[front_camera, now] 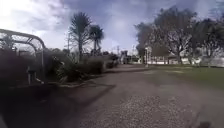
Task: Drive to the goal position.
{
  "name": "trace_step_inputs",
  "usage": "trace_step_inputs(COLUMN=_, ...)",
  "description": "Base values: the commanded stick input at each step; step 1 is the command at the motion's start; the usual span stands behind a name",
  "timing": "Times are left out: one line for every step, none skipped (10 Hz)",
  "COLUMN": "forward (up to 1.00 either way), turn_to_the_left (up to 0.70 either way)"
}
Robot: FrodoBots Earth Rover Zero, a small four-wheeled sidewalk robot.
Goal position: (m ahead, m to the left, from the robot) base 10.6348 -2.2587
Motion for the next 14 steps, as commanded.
trace_step_inputs(forward=0.67, turn_to_the_left=-0.03)
trace_step_inputs(forward=0.67, turn_to_the_left=-0.04)
trace_step_inputs(forward=0.67, turn_to_the_left=-0.05)
trace_step_inputs(forward=0.67, turn_to_the_left=-0.05)
trace_step_inputs(forward=0.66, turn_to_the_left=-0.05)
trace_step_inputs(forward=0.67, turn_to_the_left=-0.05)
trace_step_inputs(forward=0.67, turn_to_the_left=-0.05)
trace_step_inputs(forward=0.66, turn_to_the_left=-0.05)
trace_step_inputs(forward=0.67, turn_to_the_left=-0.06)
trace_step_inputs(forward=0.66, turn_to_the_left=-0.07)
trace_step_inputs(forward=0.66, turn_to_the_left=-0.09)
trace_step_inputs(forward=0.66, turn_to_the_left=-0.11)
trace_step_inputs(forward=0.67, turn_to_the_left=-0.14)
trace_step_inputs(forward=0.67, turn_to_the_left=-0.14)
